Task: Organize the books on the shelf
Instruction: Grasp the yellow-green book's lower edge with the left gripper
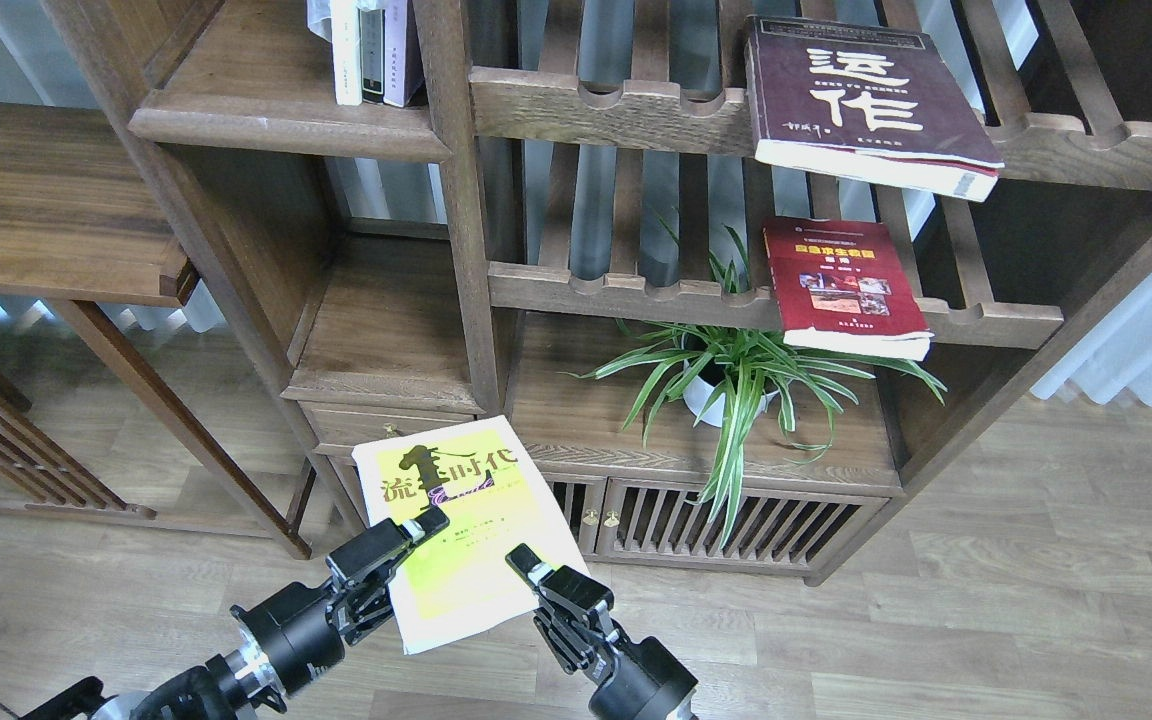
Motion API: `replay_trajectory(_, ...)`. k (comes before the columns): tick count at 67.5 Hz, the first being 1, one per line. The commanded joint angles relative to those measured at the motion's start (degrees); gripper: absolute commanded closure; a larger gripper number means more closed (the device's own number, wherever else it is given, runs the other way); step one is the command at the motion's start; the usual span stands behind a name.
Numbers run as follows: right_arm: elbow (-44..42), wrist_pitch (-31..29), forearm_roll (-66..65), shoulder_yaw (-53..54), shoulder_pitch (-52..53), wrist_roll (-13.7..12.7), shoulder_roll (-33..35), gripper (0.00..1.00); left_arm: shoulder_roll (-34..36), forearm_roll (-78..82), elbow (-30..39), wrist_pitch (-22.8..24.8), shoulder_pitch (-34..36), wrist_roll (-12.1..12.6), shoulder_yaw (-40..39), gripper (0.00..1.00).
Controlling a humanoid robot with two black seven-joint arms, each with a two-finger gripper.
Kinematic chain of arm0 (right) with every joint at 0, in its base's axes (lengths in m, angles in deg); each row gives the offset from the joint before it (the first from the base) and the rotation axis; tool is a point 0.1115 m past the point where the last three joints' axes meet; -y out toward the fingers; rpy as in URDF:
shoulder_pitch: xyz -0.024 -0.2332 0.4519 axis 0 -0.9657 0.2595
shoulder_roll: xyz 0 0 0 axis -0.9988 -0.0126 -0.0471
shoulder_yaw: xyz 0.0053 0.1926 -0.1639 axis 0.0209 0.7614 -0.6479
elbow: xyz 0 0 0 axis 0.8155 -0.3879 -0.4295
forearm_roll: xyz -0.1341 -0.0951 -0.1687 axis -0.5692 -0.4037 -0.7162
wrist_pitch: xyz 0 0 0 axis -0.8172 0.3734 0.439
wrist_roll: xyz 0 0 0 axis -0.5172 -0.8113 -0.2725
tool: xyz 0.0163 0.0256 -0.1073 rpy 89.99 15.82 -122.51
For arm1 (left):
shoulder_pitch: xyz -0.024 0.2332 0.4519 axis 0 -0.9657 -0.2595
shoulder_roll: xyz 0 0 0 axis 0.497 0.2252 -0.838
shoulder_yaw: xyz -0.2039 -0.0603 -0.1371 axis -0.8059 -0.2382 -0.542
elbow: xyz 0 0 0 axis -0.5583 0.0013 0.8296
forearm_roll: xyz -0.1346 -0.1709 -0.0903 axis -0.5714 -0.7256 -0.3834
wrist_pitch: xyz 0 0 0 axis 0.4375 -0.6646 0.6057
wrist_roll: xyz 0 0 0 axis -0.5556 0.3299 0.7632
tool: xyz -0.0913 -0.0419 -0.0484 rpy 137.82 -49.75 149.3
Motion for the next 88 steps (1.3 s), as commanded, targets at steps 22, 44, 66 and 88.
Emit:
replay_trajectory(22, -0.01, 0.00, -0.02, -0.03, -0.08, -0.01, -0.01, 0.93, -2.21, -1.24, -1.96, 0.00, 0.09, -0.51, -0.36, 0.85)
replay_trajectory(44, -0.01, 0.00, -0.11, 0.06, -0.17, 0.08, -0.01, 0.91, -2.21, -1.24, -1.96, 0.00, 0.09, -0.60, -0.88, 0.94)
replay_trajectory(66, -0.01, 0.00, -0.11, -0.03, -0.17, 0.16, -0.01, 0.24, -2.03, -1.24, -2.13, 0.00, -0.09, -0.68, -1.24, 0.93)
replay_trajectory(88, 0.43, 0.00, -0.19, 0.50, 0.18, 0.16, -0.01, 0.03, -1.94, -1.15, -2.57, 0.00, 0.18, -0.42, -1.24, 0.92)
